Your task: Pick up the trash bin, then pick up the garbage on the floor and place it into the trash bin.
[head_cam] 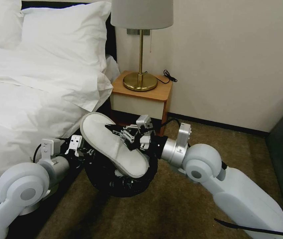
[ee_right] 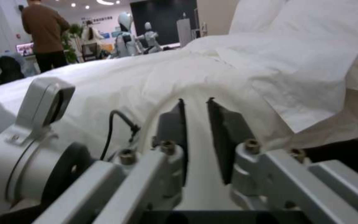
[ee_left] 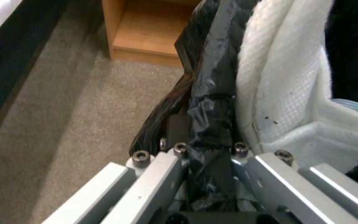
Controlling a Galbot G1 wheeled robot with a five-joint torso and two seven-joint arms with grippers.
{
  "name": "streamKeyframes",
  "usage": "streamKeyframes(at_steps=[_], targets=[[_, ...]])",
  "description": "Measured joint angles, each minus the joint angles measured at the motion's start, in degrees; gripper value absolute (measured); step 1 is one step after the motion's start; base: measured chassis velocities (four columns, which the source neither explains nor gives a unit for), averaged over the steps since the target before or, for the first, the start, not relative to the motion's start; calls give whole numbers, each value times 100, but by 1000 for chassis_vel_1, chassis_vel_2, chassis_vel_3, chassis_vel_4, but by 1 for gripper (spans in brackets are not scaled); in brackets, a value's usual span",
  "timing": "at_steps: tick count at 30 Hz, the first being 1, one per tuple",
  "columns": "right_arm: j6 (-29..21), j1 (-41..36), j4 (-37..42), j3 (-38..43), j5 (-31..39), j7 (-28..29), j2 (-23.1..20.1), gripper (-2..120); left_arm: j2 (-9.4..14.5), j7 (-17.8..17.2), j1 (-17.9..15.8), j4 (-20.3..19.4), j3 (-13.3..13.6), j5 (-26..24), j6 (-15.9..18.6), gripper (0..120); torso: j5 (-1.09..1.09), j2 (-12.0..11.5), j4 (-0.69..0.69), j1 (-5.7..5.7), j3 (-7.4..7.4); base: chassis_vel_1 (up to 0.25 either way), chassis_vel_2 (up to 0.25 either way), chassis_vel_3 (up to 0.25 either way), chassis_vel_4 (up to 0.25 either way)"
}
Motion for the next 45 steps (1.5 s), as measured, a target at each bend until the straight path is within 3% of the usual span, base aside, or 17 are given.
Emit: streamKeyframes(at_steps=[2,8,11,14,21,31,33,37,45], targets=[[21,78,-93,-72,-10,119,162,30,-26,-23,25,-36,16,2,0,2,0,0,0,0,0,0,0,0,0],[88,114,-225,-114,-91,227,282,44,-29,-40,47,-80,0,-13,0,2,0,0,0,0,0,0,0,0,0],[109,131,-324,-68,-121,238,355,62,-28,-40,70,-84,-31,-16,0,2,0,0,0,0,0,0,0,0,0],[110,133,-336,-55,-121,241,361,67,-35,-40,70,-84,-31,-15,0,2,0,0,0,0,0,0,0,0,0],[171,139,-404,77,-203,282,370,96,-46,-24,77,-66,-126,-22,0,2,1,0,-1,0,0,0,0,0,0],[142,-69,-376,1086,-85,726,127,100,-137,-26,260,-18,-569,-110,0,2,1,0,0,0,0,0,0,0,0],[146,-429,-306,1618,-92,845,-70,100,-157,-25,300,-1,-698,-146,0,2,2,0,-1,0,0,0,0,0,0],[139,-701,-209,1951,-97,917,-184,100,-177,-31,344,-9,-759,-159,0,2,3,0,-2,0,0,0,0,0,0],[-90,-1964,301,3524,-296,1280,-499,100,-171,-133,428,-171,-901,-158,0,2,2,0,-1,0,0,0,0,0,0]])
